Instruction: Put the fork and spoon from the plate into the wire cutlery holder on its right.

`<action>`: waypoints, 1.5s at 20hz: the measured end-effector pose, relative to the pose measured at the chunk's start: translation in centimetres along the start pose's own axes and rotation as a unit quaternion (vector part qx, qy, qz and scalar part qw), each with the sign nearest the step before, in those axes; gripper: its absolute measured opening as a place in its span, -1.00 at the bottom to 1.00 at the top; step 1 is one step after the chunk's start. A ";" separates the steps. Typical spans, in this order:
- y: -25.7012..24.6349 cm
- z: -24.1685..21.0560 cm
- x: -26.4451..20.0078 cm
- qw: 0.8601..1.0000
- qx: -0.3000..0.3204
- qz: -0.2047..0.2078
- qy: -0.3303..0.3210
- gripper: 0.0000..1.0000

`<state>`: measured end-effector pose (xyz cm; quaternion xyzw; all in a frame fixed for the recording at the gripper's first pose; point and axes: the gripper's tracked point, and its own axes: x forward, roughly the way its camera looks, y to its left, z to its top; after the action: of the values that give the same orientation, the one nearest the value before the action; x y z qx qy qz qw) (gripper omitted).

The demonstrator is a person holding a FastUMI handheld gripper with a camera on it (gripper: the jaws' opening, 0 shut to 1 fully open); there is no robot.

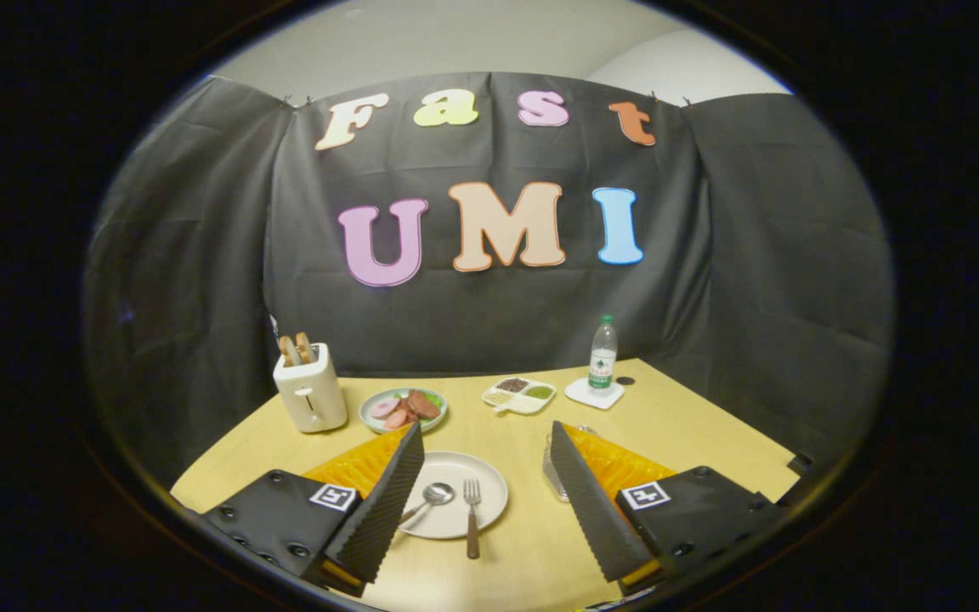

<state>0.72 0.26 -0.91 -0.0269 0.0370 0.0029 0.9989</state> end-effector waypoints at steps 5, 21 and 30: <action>-0.5 -0.8 1.3 0.999 -0.013 0.012 0.039 0.93; 1.7 -18.5 5.1 0.910 -0.051 0.146 0.385 0.94; 2.2 -23.4 5.3 0.854 -0.080 0.166 0.487 0.87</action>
<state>4.22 1.26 -24.69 -0.0983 0.5221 0.1579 0.8323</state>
